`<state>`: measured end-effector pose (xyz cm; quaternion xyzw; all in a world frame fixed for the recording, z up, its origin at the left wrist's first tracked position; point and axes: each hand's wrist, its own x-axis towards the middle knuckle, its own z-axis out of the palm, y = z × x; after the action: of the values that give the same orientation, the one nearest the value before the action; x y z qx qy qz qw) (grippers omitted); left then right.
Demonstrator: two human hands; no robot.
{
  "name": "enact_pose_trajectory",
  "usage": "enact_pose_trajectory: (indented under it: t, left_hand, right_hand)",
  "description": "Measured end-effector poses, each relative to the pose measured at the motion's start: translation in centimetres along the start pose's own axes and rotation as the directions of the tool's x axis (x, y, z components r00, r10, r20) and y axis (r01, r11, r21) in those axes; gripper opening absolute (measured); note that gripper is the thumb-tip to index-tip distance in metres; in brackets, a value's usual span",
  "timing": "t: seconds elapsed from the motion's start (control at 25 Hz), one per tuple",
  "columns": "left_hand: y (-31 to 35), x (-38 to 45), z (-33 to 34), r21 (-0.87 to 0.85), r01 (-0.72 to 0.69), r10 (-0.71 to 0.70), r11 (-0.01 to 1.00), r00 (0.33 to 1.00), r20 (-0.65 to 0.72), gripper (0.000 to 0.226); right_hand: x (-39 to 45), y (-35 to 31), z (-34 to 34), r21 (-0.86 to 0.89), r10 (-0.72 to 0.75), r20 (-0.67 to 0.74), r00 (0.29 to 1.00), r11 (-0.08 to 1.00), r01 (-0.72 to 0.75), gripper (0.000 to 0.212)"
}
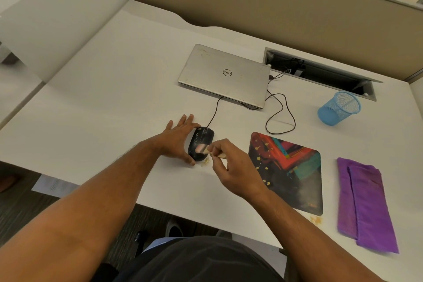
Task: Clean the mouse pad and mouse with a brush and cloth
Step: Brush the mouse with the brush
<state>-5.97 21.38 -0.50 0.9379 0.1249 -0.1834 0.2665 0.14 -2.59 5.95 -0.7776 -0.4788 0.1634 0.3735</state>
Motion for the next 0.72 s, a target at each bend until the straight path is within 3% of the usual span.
enact_pose_trajectory:
  t: [0.16,0.4,0.56,0.64,0.72]
  left_hand:
    - [0.2,-0.3,-0.2,-0.001,-0.005,0.005,1.0,1.0,0.001,0.127]
    - [0.1,-0.1,0.1,-0.002,0.0,0.0,1.0,1.0,-0.009,0.127]
    - [-0.4,0.1,0.5,-0.004,-0.011,0.011,1.0,1.0,-0.015,0.128]
    - [-0.5,0.2,0.6,-0.014,-0.01,0.01,1.0,1.0,-0.018,0.129]
    - [-0.7,0.3,0.7,-0.027,-0.014,0.013,1.0,1.0,-0.017,0.13]
  right_hand:
    - [-0.7,0.4,0.1,-0.092,-0.003,0.106,0.994,0.996,0.012,0.011]
    - [-0.3,0.1,-0.8,-0.043,0.023,0.033,0.999,0.999,-0.022,0.012]
    - [-1.3,0.4,-0.8,-0.045,0.071,0.103,0.992,0.997,-0.067,0.013]
    - [-1.1,0.9,-1.5,0.067,0.15,-0.008,0.989,0.987,-0.149,0.016]
    - [0.3,1.5,-1.9,0.235,0.301,-0.21,0.93,0.939,-0.251,0.019]
